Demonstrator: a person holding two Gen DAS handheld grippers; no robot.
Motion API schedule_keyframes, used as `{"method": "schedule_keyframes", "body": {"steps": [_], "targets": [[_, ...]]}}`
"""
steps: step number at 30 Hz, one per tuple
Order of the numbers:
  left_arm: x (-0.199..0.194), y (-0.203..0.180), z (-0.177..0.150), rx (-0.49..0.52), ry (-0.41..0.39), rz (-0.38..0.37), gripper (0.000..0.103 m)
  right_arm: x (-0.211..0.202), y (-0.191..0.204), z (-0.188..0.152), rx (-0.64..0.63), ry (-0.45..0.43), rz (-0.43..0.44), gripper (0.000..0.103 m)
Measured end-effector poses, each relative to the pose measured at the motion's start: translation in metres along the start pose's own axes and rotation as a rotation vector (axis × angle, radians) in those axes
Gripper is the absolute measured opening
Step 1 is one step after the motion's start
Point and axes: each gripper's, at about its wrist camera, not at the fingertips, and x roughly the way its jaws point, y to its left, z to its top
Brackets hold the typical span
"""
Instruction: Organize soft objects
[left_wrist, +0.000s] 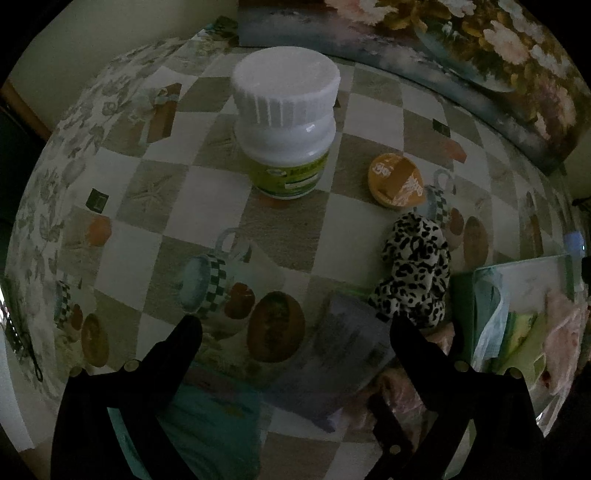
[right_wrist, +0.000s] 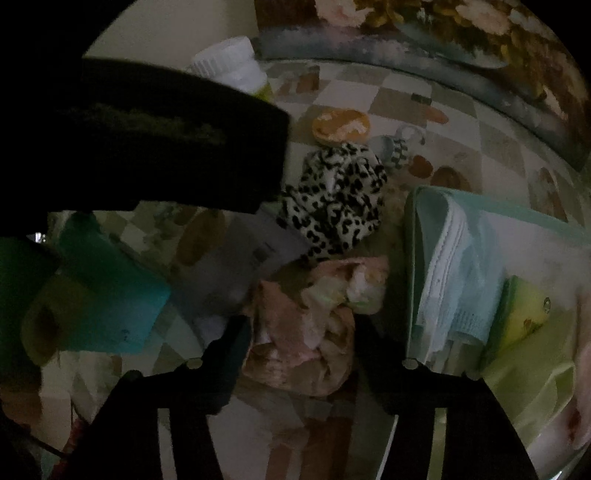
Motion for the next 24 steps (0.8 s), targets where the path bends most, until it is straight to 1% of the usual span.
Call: {"method": "schedule_keyframes", "body": {"steps": [3, 5, 8, 11, 14, 16, 18, 22, 24], "targets": [[0.001, -0.001, 0.000, 0.005, -0.001, 0.001, 0.101, -0.001, -0.001, -0.001, 0.004, -0.003, -0.003, 0.050], [0.002, -0.002, 0.000, 0.008, -0.001, 0.003, 0.101, -0.003, -0.003, -0.004, 0.012, -0.004, -0.006, 0.042], [0.004, -0.008, -0.001, 0.023, 0.002, -0.001, 0.101, -0.004, -0.009, -0.003, 0.037, -0.007, 0.004, 0.034], [0.005, -0.015, 0.000, 0.051, 0.006, -0.007, 0.101, -0.006, -0.016, -0.003, 0.064, -0.011, 0.020, 0.028], [0.006, -0.028, 0.000, 0.102, 0.001, 0.002, 0.101, -0.007, -0.024, -0.002, 0.085, -0.012, 0.043, 0.027], [0.009, -0.036, -0.001, 0.134, 0.005, 0.006, 0.098, -0.008, -0.030, -0.001, 0.096, -0.013, 0.056, 0.027], [0.012, -0.043, -0.001, 0.152, 0.015, 0.003, 0.083, -0.009, -0.033, -0.001, 0.100, -0.012, 0.063, 0.027], [0.024, -0.051, -0.003, 0.173, 0.049, -0.001, 0.080, -0.005, -0.045, 0.002, 0.110, -0.011, 0.075, 0.027], [0.029, -0.055, -0.003, 0.175, 0.064, -0.018, 0.075, -0.005, -0.046, 0.003, 0.115, -0.010, 0.078, 0.027]]}}
